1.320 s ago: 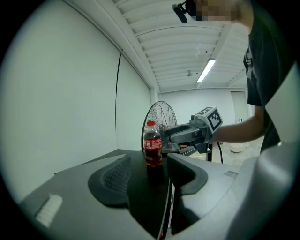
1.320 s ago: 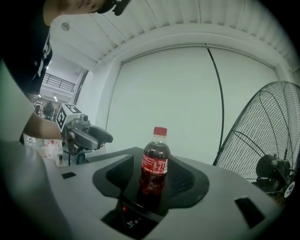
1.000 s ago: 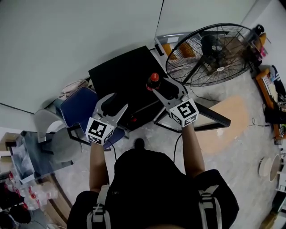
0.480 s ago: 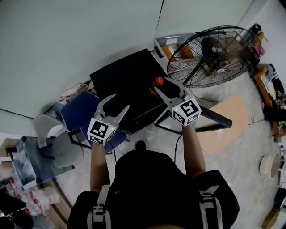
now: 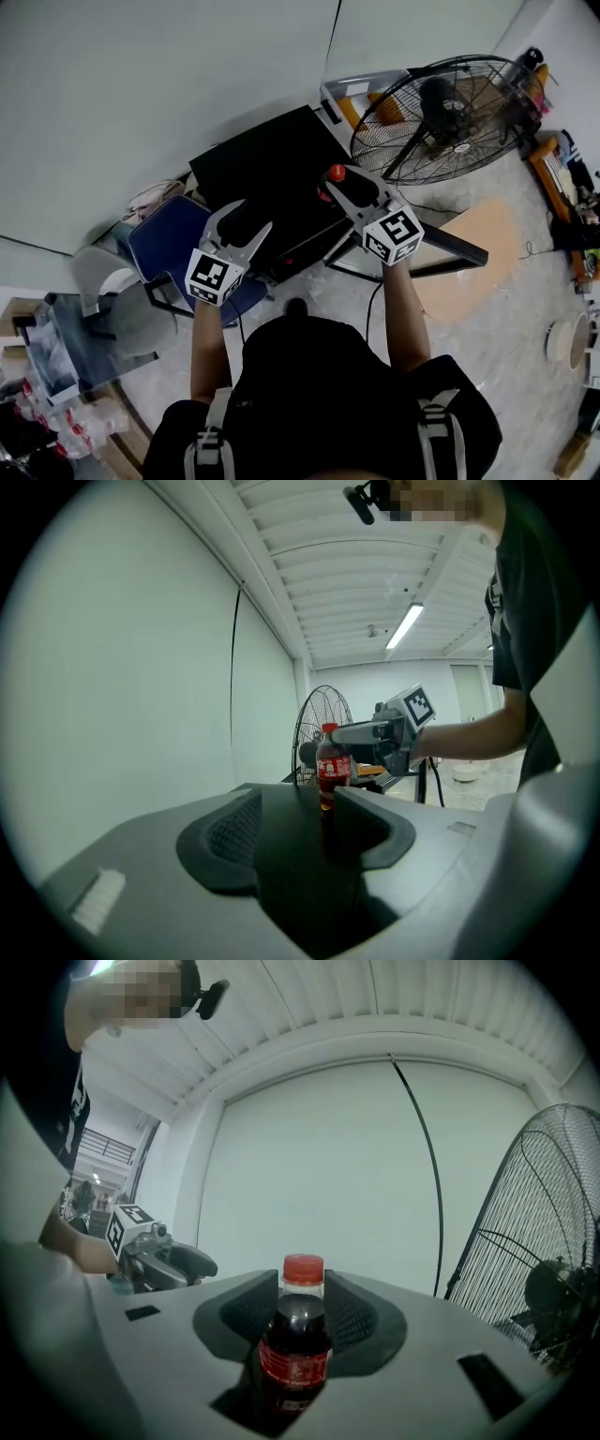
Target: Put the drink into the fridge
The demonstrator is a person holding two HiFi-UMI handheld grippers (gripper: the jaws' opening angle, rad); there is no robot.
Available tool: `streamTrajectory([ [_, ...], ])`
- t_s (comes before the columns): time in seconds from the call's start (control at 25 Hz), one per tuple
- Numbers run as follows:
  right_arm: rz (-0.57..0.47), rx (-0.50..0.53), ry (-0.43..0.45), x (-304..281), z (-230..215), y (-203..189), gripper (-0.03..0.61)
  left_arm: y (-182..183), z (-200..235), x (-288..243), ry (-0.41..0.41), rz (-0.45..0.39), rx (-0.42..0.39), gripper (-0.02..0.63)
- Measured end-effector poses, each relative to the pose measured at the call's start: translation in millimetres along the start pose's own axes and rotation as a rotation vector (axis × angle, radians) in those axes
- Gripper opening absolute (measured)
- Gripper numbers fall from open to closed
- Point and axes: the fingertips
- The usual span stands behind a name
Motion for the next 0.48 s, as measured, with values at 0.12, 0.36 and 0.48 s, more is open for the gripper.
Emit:
streamTrajectory([
  [0.12, -0.001, -0.013, -0.003, 0.2, -0.2, 0.2, 0.150, -1.0, 0.5, 0.5, -0.003, 0.002, 0.001, 0.239],
  [0.36, -0.018, -0.049, -0.016, 1.0, -0.4, 1.7, 0.137, -1.7, 3.0, 3.5, 0.010, -0.012, 0.013, 0.239],
  [0.48, -0.016, -0.065, -0.027, -0.8, -1.9, 0.8, 0.135, -3.3, 3.1, 2.9, 0.011, -0.018, 0.025, 0.238],
])
Point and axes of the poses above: the fingertips, and each gripper's own axes: x backward along the fingers, z to its left, y out of its top, and after that the axes turned 4 degrees about -x, right-handed
